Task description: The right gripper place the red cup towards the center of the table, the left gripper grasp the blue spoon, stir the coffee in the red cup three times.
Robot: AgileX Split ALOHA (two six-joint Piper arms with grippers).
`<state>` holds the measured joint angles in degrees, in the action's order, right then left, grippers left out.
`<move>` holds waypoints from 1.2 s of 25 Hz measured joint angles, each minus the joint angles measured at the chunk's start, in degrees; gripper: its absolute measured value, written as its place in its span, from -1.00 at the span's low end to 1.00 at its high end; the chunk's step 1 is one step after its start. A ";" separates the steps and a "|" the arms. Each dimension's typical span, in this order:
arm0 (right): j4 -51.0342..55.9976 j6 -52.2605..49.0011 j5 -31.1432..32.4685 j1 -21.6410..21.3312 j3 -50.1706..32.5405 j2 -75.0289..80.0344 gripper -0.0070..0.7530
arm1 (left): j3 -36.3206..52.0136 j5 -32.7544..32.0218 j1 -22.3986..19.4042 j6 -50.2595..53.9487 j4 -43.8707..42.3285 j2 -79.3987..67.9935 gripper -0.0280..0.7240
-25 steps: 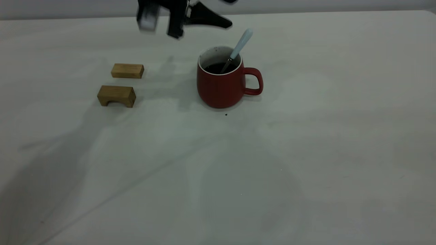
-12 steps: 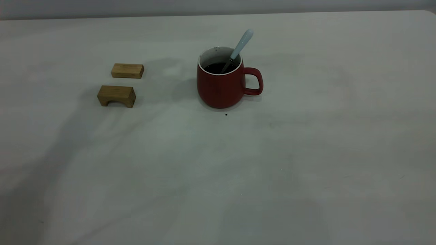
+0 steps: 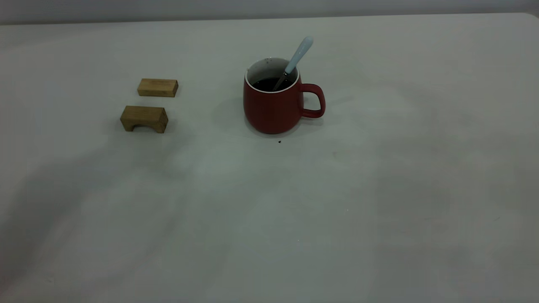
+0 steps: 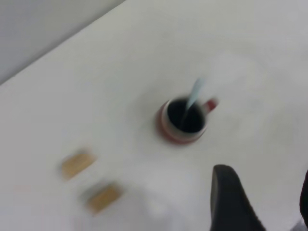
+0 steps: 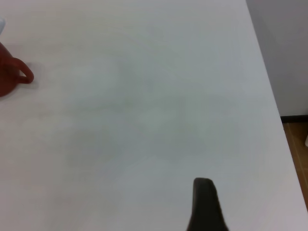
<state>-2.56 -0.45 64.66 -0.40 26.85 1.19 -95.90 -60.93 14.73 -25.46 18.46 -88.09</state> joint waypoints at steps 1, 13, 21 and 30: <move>0.00 0.00 0.00 0.00 0.00 0.00 0.50 | 0.00 -2.01 0.00 2.18 -3.06 2.00 0.21; 0.00 0.00 0.00 0.00 0.00 0.00 0.50 | 25.15 -5.71 0.00 24.54 -24.08 36.32 0.21; 0.00 0.00 0.00 0.00 0.00 0.00 0.50 | 50.77 -4.01 -6.62 25.46 -24.67 59.20 0.21; 0.00 0.00 0.00 0.00 0.00 0.00 0.50 | 67.36 -2.61 -14.78 30.14 -24.62 81.03 0.21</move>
<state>-2.56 -0.45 64.66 -0.40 26.85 1.19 -28.55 -63.53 -0.04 4.68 -6.16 -7.05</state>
